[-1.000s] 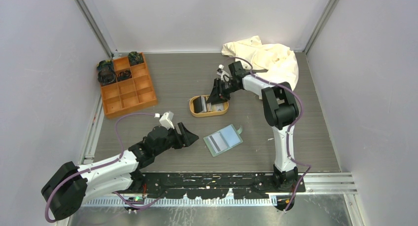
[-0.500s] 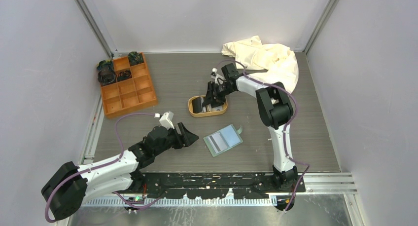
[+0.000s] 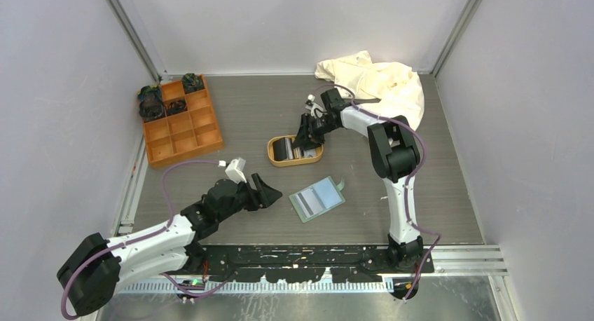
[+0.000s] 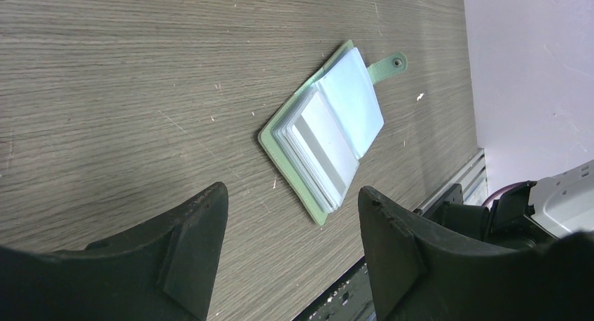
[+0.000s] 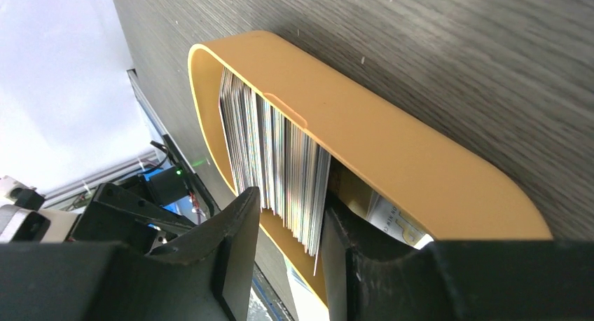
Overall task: Put the credit cards into the card holder
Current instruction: Pick up the credit card from the storage box.
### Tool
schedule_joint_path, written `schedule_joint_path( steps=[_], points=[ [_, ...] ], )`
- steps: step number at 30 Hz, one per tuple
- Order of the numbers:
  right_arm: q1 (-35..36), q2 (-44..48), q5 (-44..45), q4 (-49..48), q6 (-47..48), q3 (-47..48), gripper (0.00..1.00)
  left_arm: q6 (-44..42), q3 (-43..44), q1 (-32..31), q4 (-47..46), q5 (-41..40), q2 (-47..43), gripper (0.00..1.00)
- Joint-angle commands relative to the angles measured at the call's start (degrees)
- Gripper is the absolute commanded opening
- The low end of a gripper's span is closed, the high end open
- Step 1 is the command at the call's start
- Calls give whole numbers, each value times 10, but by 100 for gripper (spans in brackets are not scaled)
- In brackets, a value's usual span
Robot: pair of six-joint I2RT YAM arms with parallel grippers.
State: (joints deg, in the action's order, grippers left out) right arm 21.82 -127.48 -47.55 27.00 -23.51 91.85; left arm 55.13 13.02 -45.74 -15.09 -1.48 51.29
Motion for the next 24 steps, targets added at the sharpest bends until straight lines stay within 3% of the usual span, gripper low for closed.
schedule_joint_path(
  steps=[1, 10, 24],
  points=[
    [-9, 51, -30, -26, -14, 1, 41, 0, 3, 3, -7, -2, -5, 68],
    [-26, 55, -28, -28, -17, -13, 36, 0, 3, 2, -1, -4, -12, 68],
    [-45, 73, 28, -2, 7, -23, 6, 2, 4, 2, 4, 0, -18, 68]
  ],
)
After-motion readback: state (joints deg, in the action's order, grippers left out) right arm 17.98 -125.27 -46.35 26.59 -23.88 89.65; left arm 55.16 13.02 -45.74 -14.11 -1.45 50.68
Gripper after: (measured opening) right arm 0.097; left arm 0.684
